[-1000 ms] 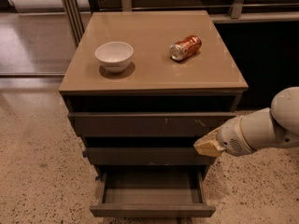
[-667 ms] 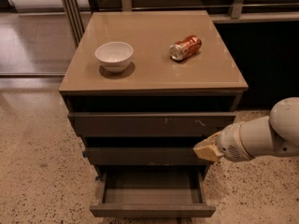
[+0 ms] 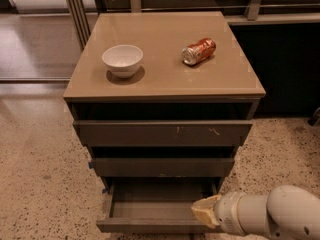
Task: Close bottom drawer
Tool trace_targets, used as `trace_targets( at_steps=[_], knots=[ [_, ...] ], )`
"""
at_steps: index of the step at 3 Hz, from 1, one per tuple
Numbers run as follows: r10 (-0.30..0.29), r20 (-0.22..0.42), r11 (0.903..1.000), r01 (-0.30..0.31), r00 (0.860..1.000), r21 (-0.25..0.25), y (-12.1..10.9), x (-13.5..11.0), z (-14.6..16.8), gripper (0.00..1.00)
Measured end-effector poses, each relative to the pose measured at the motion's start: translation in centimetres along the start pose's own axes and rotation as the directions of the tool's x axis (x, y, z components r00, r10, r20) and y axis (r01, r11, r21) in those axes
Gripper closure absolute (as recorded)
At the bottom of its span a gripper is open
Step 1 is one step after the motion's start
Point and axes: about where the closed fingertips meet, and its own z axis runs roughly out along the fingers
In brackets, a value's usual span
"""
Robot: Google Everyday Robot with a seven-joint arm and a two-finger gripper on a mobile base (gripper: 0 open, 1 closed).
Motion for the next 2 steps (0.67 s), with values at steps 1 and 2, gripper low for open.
trace_targets(
  at_steps=[1, 2],
  knots=[
    [0.089, -0.005, 0.9959, -0.089, 0.996, 0.011, 0.6, 5.2, 4.5, 1.00],
    [0.184, -0.014, 0.9805, -0.182, 0.983, 0.074, -2.3, 8.6, 8.4, 1.00]
  ],
)
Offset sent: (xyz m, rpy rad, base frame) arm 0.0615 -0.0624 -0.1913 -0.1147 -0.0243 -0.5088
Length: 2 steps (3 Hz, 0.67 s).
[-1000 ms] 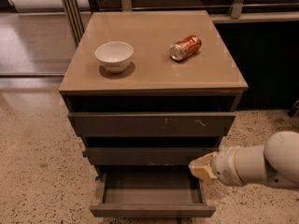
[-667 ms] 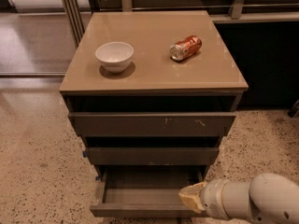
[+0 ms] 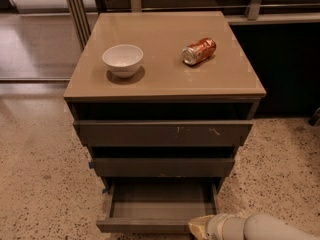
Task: Close bottom drawer
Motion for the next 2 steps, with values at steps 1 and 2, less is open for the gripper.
trace_targets(
  at_steps=[1, 2],
  knots=[
    [0.061, 0.027, 0.9881, -0.065, 0.998, 0.139, -6.4, 0.2, 2.4, 1.00],
    [0.068, 0.057, 0.9525, -0.082, 0.996, 0.293, -13.3, -1.0, 2.1, 1.00]
  ],
)
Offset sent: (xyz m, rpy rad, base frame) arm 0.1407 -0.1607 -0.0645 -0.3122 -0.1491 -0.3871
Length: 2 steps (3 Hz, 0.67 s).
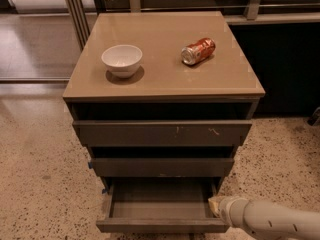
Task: Close bottom drawer
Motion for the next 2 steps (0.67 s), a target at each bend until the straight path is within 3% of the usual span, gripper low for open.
trace_targets(
  at_steps=[1, 2],
  knots=[
    [0.022, -0.011, 0.9963, -0.021, 1.000, 0.083, -4.39, -0.34, 0.89, 1.00],
    [0.025, -0.017, 0.9953, -0.023, 1.000, 0.094, -5.03, -0.04, 0.74, 1.00]
  ],
)
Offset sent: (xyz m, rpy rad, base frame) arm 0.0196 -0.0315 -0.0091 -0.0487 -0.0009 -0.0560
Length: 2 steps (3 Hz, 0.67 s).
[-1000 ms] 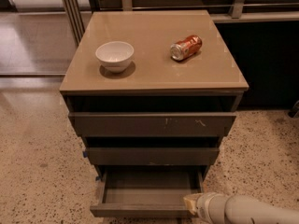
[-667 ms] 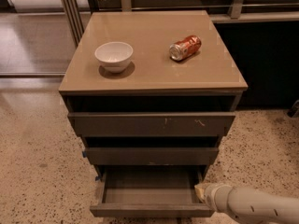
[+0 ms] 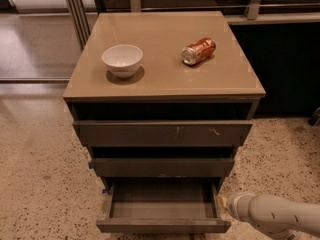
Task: Close bottom drawer
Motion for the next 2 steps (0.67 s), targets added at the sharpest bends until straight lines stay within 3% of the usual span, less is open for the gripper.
trace_targets(
  at_steps=[1, 2],
  knots=[
    [0.035, 0.000, 0.9994, -0.035, 0.999, -0.001, 0.0, 0.7, 0.2, 1.00],
    [0.148, -0.043, 0.9866, -0.151, 0.988, -0.063, 0.6, 2.9, 2.0, 1.00]
  ],
)
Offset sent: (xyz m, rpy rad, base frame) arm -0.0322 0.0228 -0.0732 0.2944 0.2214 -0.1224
